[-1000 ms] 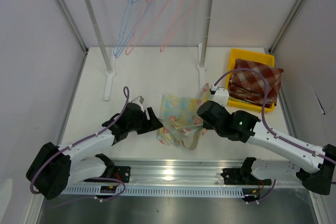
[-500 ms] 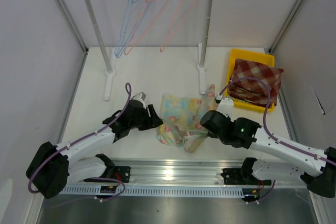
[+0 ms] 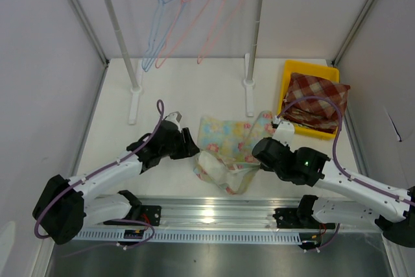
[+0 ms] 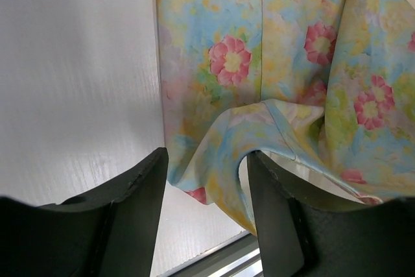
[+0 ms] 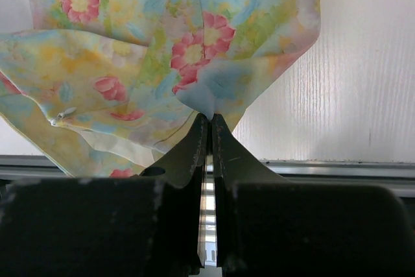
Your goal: Place the skirt on the hanger
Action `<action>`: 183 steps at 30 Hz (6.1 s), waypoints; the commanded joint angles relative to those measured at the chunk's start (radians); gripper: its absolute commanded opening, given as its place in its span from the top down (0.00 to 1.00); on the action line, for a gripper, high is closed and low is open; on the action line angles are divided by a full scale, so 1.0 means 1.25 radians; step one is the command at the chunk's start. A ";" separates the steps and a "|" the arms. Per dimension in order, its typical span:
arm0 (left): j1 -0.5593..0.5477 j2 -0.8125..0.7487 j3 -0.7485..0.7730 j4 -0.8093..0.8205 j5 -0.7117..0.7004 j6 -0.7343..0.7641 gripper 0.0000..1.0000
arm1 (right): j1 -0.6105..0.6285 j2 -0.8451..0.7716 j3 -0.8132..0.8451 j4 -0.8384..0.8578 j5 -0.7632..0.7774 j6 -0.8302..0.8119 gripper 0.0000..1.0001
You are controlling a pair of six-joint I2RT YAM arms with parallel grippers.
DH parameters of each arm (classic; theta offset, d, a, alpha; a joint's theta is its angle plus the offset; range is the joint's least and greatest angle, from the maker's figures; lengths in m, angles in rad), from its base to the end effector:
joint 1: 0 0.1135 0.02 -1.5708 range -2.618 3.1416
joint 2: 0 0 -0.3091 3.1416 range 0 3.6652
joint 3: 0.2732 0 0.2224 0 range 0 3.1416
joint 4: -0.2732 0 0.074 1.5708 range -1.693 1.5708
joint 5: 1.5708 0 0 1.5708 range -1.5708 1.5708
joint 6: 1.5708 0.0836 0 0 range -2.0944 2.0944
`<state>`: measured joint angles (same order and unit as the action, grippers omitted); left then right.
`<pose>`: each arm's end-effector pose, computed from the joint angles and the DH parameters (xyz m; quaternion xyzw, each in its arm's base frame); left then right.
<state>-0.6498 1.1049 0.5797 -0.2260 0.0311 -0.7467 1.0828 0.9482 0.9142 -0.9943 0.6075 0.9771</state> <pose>0.1670 -0.1301 0.2267 -0.0382 0.9163 -0.2670 0.2960 0.1028 0.0920 0.2951 0.0315 0.9223 0.0708 0.3787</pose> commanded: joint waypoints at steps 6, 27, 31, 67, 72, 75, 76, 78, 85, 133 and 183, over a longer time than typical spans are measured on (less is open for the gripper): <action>-0.085 -0.019 0.032 -0.017 0.068 0.050 0.43 | 0.004 -0.016 0.009 -0.018 0.044 0.031 1.00; -0.349 -0.037 -0.048 -0.112 -0.057 -0.060 0.41 | 0.023 -0.033 0.005 -0.048 0.053 0.075 1.00; -0.393 -0.034 -0.061 -0.144 -0.095 -0.096 0.41 | 0.032 -0.038 0.002 -0.064 0.055 0.092 1.00; -0.387 -0.225 -0.143 -0.200 -0.090 -0.197 0.12 | -0.104 0.029 -0.146 -0.126 -0.096 0.137 0.34; -0.296 -0.170 -0.183 -0.102 0.004 -0.154 0.16 | -0.203 0.091 -0.208 0.007 -0.217 0.028 0.49; -0.271 -0.140 -0.199 -0.048 0.063 -0.135 0.17 | -0.261 0.085 -0.242 0.058 -0.276 -0.020 0.49; -0.266 -0.131 -0.201 -0.027 0.078 -0.130 0.17 | -0.276 0.082 -0.249 0.076 -0.294 -0.029 0.47; -0.261 -0.104 -0.206 -0.006 0.110 -0.132 0.18 | -0.320 0.071 -0.277 0.096 -0.347 -0.054 0.44; -0.261 -0.018 -0.228 0.092 0.169 -0.157 0.29 | -0.379 0.072 -0.237 0.058 -0.341 -0.088 0.31; 0.293 -0.029 -0.181 -0.006 0.319 0.019 0.71 | -0.110 0.009 -0.289 0.198 -0.376 0.183 0.92; 0.557 0.420 0.955 -0.185 0.538 -0.081 1.00 | -0.675 0.886 1.310 0.062 -0.822 -0.302 1.00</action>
<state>0.0154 1.6299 1.6566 -0.4194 0.6563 -0.8547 0.2550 2.0972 2.5935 -0.9562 -0.3244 0.5980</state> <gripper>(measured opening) 0.012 0.046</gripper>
